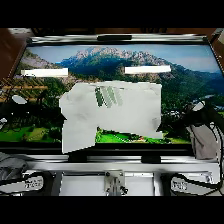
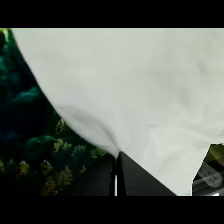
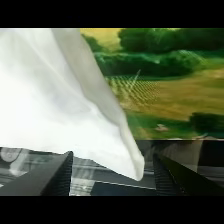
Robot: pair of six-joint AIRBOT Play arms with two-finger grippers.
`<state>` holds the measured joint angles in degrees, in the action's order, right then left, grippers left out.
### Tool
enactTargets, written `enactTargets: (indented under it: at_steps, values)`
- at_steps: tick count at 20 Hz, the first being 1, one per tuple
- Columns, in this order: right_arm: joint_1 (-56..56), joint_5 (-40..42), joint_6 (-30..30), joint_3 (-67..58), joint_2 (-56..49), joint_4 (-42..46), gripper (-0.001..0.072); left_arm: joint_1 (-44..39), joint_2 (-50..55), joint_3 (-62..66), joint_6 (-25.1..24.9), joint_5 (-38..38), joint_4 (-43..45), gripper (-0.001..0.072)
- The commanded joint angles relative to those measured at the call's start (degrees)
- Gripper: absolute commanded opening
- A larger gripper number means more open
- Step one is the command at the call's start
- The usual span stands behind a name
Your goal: Fold the shirts.
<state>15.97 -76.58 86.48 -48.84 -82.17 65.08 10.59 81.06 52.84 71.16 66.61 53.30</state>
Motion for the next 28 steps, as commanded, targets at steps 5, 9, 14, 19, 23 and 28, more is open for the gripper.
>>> enactTargets:
  at_steps: [5, 9, 14, 19, 23, 28]
  values:
    - [-0.70, 1.97, 0.11, 1.70, -0.15, -4.85, 0.0371, 1.36, -0.15, 0.07, -0.02, -0.17, 0.00, 0.0033]
    - [-7.43, 3.50, 0.11, 1.68, -0.15, -0.81, 0.0159, 2.40, -0.22, 0.07, -0.02, 0.04, -0.04, 0.0033]
    - [-8.28, 0.46, -2.84, -3.30, 4.81, -0.11, 0.0070, 3.37, -4.31, 5.92, -3.54, 1.84, 0.00, 0.0030]
    - [-8.28, 1.92, -15.63, -31.58, 22.03, 1.18, 0.0070, 3.37, -19.12, 35.50, -7.48, -0.31, -2.56, 0.0032]
    - [-8.28, 15.17, -14.58, -55.56, 35.47, 4.94, 0.0070, 3.34, -31.04, 58.58, -7.39, -6.86, -2.75, 0.0031]
    - [-8.28, 14.29, -11.13, -60.43, 46.99, 10.34, 0.0070, 3.34, -43.17, 61.81, 2.03, -8.68, 1.70, 0.0031]
